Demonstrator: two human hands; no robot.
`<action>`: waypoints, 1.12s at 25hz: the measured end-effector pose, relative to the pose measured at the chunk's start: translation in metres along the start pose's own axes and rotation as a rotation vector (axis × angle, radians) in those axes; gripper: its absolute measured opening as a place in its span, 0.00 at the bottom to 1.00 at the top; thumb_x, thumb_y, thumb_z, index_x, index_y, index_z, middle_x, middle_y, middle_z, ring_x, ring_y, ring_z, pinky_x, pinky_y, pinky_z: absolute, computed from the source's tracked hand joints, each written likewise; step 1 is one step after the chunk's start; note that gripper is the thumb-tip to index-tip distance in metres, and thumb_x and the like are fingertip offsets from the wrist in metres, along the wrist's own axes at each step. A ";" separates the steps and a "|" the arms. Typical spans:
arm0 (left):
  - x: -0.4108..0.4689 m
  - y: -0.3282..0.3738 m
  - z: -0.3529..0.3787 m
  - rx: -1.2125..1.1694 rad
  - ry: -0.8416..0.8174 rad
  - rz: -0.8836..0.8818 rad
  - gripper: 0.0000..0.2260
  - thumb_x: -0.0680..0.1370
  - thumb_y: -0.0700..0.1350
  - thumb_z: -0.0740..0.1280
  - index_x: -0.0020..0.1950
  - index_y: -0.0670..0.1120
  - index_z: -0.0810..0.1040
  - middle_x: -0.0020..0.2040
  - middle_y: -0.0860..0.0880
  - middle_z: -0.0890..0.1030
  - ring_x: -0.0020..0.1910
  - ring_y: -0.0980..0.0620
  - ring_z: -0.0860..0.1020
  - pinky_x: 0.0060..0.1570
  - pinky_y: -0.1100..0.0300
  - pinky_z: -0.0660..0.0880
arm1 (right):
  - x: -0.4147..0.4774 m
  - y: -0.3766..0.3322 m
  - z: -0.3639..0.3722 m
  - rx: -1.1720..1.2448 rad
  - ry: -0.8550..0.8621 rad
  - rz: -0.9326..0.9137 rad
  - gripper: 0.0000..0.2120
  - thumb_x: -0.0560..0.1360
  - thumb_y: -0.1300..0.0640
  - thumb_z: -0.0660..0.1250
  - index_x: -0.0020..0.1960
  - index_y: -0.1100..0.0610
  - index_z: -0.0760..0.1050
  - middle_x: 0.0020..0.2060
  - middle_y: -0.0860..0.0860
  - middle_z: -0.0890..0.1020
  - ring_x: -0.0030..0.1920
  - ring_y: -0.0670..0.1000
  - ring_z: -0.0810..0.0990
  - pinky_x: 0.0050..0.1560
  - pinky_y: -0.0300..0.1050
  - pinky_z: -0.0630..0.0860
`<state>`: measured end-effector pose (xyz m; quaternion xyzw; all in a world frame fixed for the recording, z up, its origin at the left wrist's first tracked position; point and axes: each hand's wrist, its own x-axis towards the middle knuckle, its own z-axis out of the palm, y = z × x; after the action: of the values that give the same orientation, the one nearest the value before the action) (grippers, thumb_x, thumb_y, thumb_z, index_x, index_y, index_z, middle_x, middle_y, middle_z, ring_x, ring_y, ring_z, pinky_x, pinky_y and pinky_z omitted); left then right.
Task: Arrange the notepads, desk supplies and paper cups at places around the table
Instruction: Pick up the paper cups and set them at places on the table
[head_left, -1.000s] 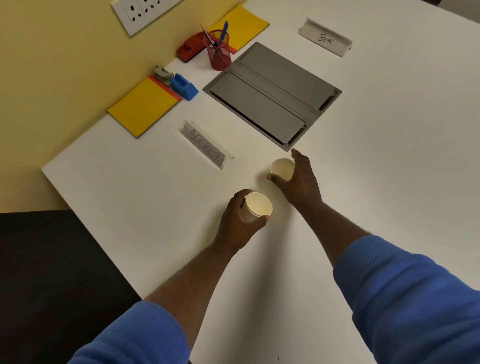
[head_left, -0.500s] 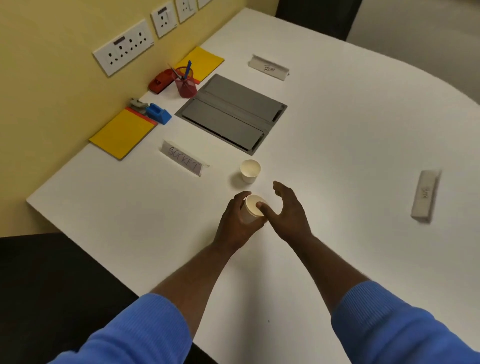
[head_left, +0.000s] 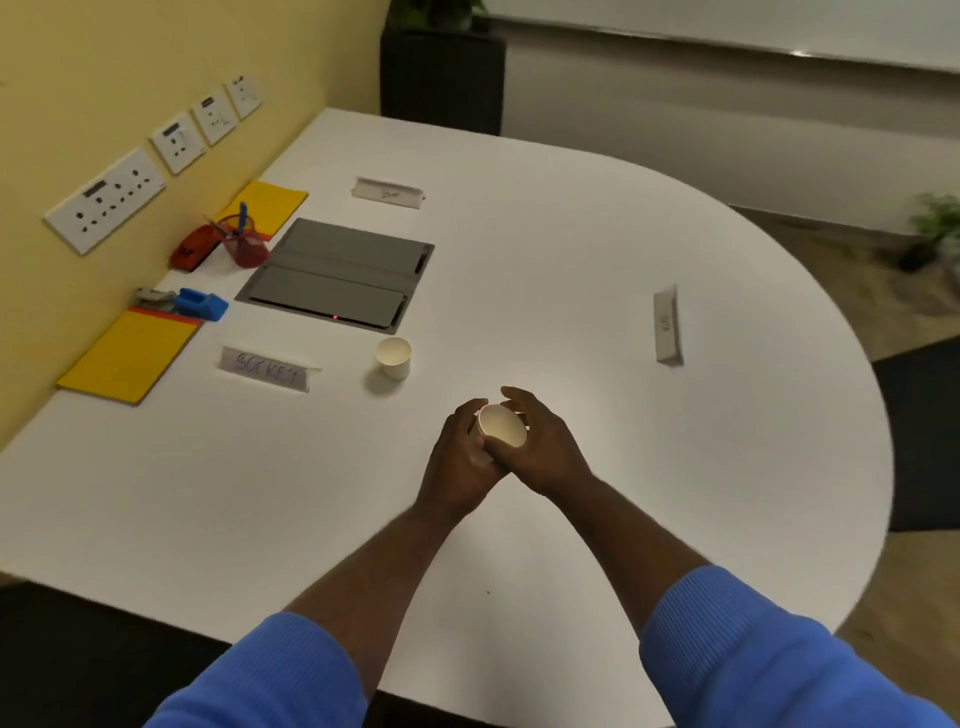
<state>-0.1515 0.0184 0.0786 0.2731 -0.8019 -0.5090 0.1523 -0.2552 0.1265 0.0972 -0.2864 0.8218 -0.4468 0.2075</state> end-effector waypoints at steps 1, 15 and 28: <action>-0.004 0.006 0.007 0.012 -0.017 0.010 0.38 0.67 0.55 0.78 0.74 0.51 0.69 0.69 0.53 0.75 0.67 0.53 0.76 0.64 0.52 0.77 | -0.007 0.003 -0.008 0.002 0.017 0.008 0.38 0.65 0.37 0.73 0.73 0.42 0.68 0.63 0.42 0.78 0.62 0.44 0.77 0.62 0.43 0.76; -0.115 0.170 0.284 0.003 -0.327 0.157 0.31 0.63 0.60 0.74 0.64 0.68 0.69 0.56 0.72 0.78 0.55 0.69 0.78 0.52 0.62 0.76 | -0.193 0.163 -0.270 -0.004 0.324 0.072 0.40 0.64 0.35 0.72 0.74 0.42 0.66 0.65 0.40 0.76 0.63 0.41 0.75 0.62 0.37 0.72; -0.217 0.304 0.624 -0.038 -0.632 0.306 0.28 0.68 0.55 0.76 0.62 0.73 0.68 0.58 0.68 0.79 0.56 0.68 0.79 0.53 0.63 0.77 | -0.365 0.361 -0.544 -0.101 0.558 0.248 0.45 0.63 0.35 0.74 0.76 0.46 0.65 0.65 0.45 0.78 0.63 0.45 0.76 0.63 0.41 0.74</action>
<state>-0.3890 0.7060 0.0880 -0.0240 -0.8316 -0.5544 -0.0238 -0.4093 0.8588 0.1001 -0.0601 0.8968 -0.4381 0.0121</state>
